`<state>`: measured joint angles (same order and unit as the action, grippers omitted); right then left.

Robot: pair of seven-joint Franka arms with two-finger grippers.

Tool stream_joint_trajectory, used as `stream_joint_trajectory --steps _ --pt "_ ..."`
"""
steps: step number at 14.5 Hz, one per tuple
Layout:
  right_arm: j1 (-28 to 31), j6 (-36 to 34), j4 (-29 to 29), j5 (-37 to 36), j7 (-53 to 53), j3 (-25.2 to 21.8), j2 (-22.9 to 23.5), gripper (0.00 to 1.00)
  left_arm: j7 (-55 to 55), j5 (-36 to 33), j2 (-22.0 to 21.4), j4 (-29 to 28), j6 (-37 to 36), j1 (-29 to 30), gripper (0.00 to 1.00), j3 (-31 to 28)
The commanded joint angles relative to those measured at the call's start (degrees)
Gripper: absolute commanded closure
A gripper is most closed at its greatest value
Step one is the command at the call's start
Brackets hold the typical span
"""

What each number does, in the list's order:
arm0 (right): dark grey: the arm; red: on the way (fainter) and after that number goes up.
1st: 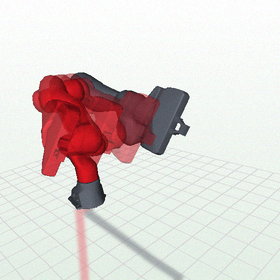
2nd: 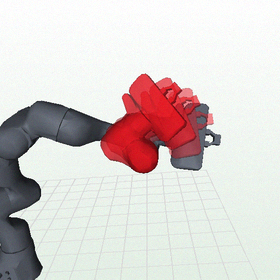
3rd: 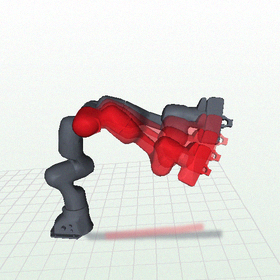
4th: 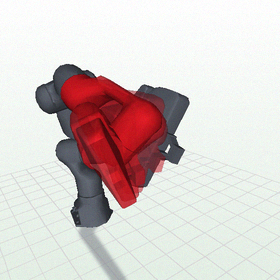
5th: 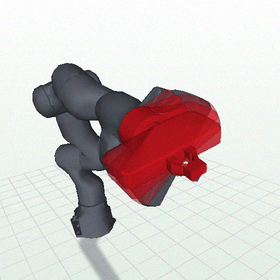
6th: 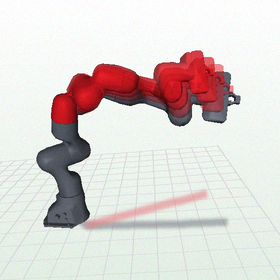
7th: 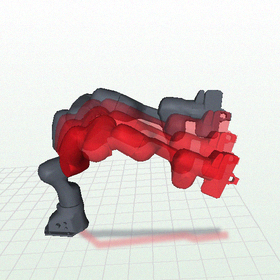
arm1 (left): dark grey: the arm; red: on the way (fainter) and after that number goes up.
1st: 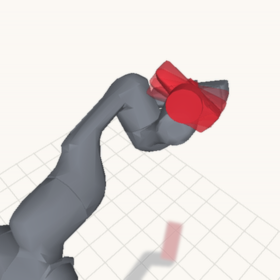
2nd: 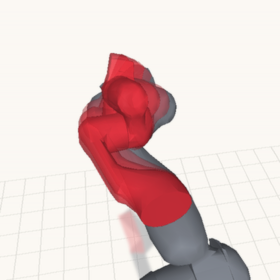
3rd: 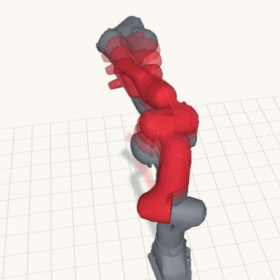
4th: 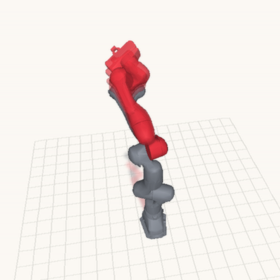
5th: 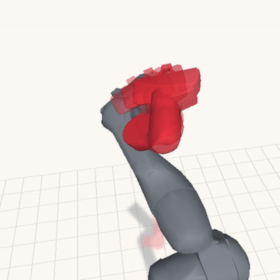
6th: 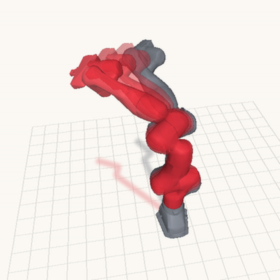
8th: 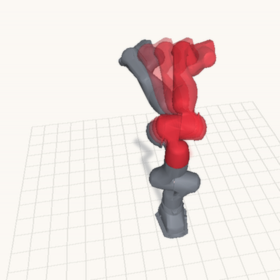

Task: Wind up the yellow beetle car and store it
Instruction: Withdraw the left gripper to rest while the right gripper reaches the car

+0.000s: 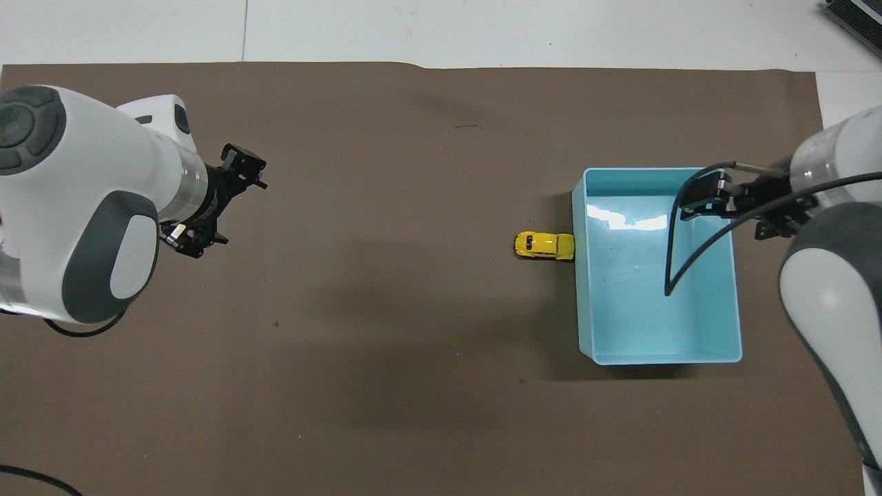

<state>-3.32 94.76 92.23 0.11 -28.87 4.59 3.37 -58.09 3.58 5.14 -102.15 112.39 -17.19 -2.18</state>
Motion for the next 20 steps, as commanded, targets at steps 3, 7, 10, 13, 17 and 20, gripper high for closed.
stream_joint_trajectory --steps 3,7,10,13,17,20 --pt "-4.49 1.91 -1.7 -0.9 -22.23 0.5 5.5 0.0 19.73 -0.68 -2.15 0.02 -3.93 1.28 0.0 -0.62" --pt "-6.96 7.01 -1.44 -3.35 -38.42 0.5 8.67 0.0 35.37 -0.68 -3.2 -0.06 -7.27 1.8 0.0 -1.42" --pt "-7.05 9.82 -1.0 -3.62 -47.83 0.42 9.9 0.0 47.41 -0.68 -5.66 0.02 -10.25 5.14 0.0 -1.42" --pt "-7.14 12.02 0.14 -3.62 -58.8 0.5 10.43 0.0 53.68 -0.77 -8.56 0.37 -13.34 5.75 0.0 -1.6" --pt "-8.19 19.56 5.67 -2.57 -65.08 0.5 11.22 0.0 57.37 -4.19 -10.94 4.58 -19.82 6.29 0.0 -1.42" --pt "-8.28 28.61 11.99 -2.48 -68.68 0.59 12.45 0.0 59.67 -4.11 -11.64 5.65 -22.05 7.25 0.0 -1.68"
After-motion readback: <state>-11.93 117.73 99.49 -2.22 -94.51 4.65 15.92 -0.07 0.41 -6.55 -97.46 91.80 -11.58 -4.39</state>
